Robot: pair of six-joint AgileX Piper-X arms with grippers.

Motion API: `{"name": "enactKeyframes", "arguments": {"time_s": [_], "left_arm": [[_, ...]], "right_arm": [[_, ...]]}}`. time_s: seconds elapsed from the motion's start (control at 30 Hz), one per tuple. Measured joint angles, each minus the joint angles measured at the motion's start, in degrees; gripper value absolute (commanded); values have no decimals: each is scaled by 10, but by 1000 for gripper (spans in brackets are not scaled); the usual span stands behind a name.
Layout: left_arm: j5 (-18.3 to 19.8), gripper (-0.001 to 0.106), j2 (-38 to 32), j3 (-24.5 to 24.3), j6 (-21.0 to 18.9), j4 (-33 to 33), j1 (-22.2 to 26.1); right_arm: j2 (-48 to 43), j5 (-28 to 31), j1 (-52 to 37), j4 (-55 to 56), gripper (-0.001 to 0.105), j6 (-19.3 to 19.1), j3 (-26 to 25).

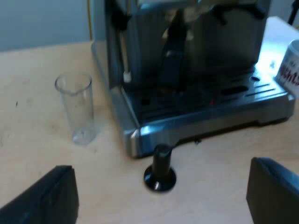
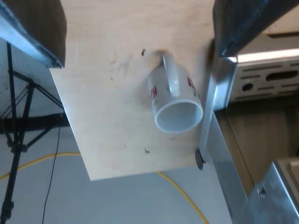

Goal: Place mug into machine

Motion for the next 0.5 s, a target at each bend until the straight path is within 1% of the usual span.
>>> {"name": "enactKeyframes", "arguments": {"time_s": [0.07,0.2,0.33,0.43,0.5], "left_arm": [[0,85,6,-12,0,-4,-10],[3,85,60,-50,4,-15,-54],[4,85,112,-76,11,-27,-84],[9,85,152,-93,11,-53,-112],[27,85,182,-99,12,-75,-132]], "right_arm": [[17,-5,0,0,66,0,-17],[59,-13,0,0,66,0,-54],[89,-13,0,0,66,6,-73],[109,-33,0,-1,66,8,-83],[122,-48,0,-1,66,14,-84]]}}
